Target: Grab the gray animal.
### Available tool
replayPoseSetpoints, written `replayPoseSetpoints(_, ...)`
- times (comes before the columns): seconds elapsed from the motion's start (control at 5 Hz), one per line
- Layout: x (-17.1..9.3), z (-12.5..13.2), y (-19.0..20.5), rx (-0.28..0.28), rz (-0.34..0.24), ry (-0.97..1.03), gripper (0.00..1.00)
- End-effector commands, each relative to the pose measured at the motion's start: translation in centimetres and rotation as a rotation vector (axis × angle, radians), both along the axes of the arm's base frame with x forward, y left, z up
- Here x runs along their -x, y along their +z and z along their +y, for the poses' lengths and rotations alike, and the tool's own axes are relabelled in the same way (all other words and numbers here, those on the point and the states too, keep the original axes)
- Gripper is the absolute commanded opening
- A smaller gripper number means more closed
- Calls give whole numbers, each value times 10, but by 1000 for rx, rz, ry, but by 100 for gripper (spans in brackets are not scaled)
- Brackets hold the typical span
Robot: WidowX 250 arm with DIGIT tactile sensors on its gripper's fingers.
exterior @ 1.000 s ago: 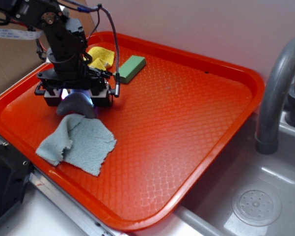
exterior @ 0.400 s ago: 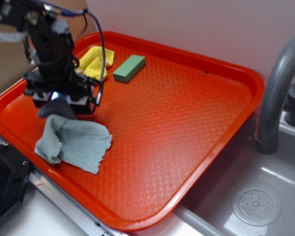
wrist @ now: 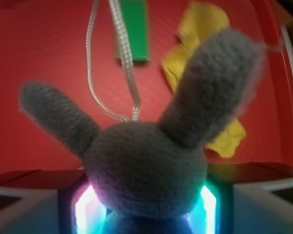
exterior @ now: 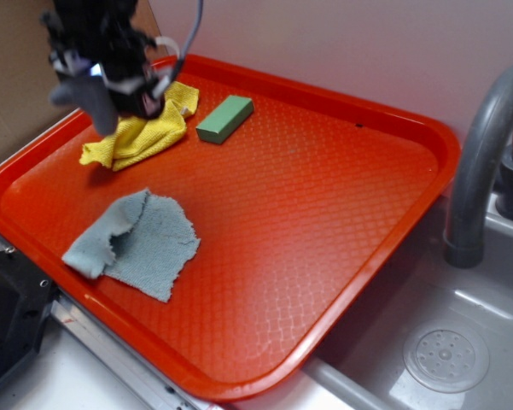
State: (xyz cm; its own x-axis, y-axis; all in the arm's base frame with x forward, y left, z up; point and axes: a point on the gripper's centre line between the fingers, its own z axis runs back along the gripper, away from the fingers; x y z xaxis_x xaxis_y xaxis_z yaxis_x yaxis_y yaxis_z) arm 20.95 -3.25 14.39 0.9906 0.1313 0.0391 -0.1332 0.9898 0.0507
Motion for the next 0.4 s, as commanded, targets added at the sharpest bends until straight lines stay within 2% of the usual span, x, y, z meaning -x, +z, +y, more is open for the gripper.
replayPoseSetpoints(0.0, 12, -10, 86, 143, -236, 15, 0)
replayPoseSetpoints(0.2, 8, -9, 85, 173, -190, 37, 0)
